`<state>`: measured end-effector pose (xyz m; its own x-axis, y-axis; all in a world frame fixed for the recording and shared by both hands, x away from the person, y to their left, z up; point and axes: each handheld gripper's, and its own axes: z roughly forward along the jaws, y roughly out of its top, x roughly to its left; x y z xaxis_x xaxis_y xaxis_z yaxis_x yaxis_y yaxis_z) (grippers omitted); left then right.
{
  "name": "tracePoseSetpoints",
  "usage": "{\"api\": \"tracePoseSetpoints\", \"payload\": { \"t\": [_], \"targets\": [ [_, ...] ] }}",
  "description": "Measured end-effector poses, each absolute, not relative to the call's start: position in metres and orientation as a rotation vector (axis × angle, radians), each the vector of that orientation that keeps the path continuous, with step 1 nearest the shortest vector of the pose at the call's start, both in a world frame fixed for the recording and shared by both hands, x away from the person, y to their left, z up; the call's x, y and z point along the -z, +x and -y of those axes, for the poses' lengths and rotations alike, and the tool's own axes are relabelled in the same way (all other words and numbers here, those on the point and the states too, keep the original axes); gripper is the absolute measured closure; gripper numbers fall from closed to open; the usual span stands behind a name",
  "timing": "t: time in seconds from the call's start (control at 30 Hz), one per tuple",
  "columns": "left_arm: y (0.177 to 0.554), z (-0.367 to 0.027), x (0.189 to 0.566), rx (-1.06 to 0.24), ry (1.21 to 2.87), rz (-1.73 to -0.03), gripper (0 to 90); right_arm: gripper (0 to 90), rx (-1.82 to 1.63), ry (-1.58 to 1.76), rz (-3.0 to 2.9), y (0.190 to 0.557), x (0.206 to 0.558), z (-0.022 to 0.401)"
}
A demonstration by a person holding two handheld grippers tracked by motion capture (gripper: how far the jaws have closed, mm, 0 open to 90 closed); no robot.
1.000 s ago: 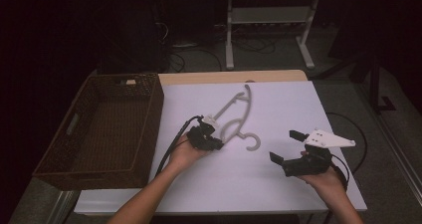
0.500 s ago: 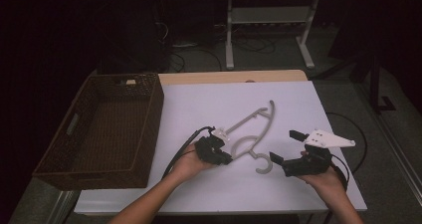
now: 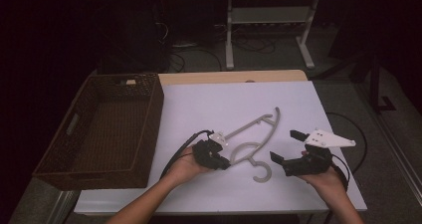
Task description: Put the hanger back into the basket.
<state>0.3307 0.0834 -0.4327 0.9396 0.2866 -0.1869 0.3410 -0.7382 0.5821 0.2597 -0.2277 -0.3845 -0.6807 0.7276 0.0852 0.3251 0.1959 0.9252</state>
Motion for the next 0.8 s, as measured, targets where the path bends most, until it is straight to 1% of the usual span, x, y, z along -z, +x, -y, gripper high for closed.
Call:
{"api": "tracePoseSetpoints", "payload": {
  "t": [0.23, 0.27, 0.3, 0.33, 0.37, 0.43, 0.5, 0.57, 0.63, 0.67, 0.73, 0.8],
  "targets": [
    [0.33, -0.1, 0.433, 0.132, 2.411, -0.453, 81.1, 0.0, -1.473, 1.001, -2.114, 0.261, 0.386, 0.227],
    [0.33, -0.102, 0.432, 0.128, 2.404, -0.452, 75.4, 0.0, -1.467, 0.997, -2.114, 0.263, 0.386, 0.226],
    [0.33, -0.104, 0.431, 0.118, 2.398, -0.449, 75.4, 0.0, -1.467, 0.997, -2.114, 0.263, 0.386, 0.226],
    [0.329, -0.106, 0.429, 0.114, 2.387, -0.45, 72.7, 0.0, -1.462, 0.997, -2.117, 0.263, 0.386, 0.227],
    [0.329, -0.108, 0.426, 0.112, 2.379, -0.45, 71.8, 0.0, -1.459, 1.004, -2.116, 0.264, 0.386, 0.227],
    [0.326, -0.113, 0.422, 0.092, 2.36, -0.453, 64.2, 3.5, -1.455, 1.012, -2.123, 0.267, 0.387, 0.227],
    [0.322, -0.118, 0.418, 0.078, 2.333, -0.472, 58.8, 7.3, -1.443, 1.028, -2.136, 0.272, 0.387, 0.227],
    [0.319, -0.125, 0.416, 0.067, 2.31, -0.479, 53.1, 14.1, -1.417, 1.052, -2.168, 0.277, 0.387, 0.227],
    [0.317, -0.13, 0.414, 0.052, 2.293, -0.484, 47.1, 18.2, -1.381, 1.073, -2.201, 0.284, 0.387, 0.225],
    [0.315, -0.133, 0.414, 0.049, 2.283, -0.496, 44.5, 23.1, -1.361, 1.073, -2.224, 0.288, 0.388, 0.223],
    [0.313, -0.137, 0.414, 0.042, 2.27, -0.503, 42.5, 34.7, -1.336, 1.077, -2.269, 0.296, 0.391, 0.22],
    [0.311, -0.141, 0.414, 0.032, 2.247, -0.519, 40.0, 53.0, -1.312, 1.092, -2.321, 0.305, 0.394, 0.215]
  ]
}}
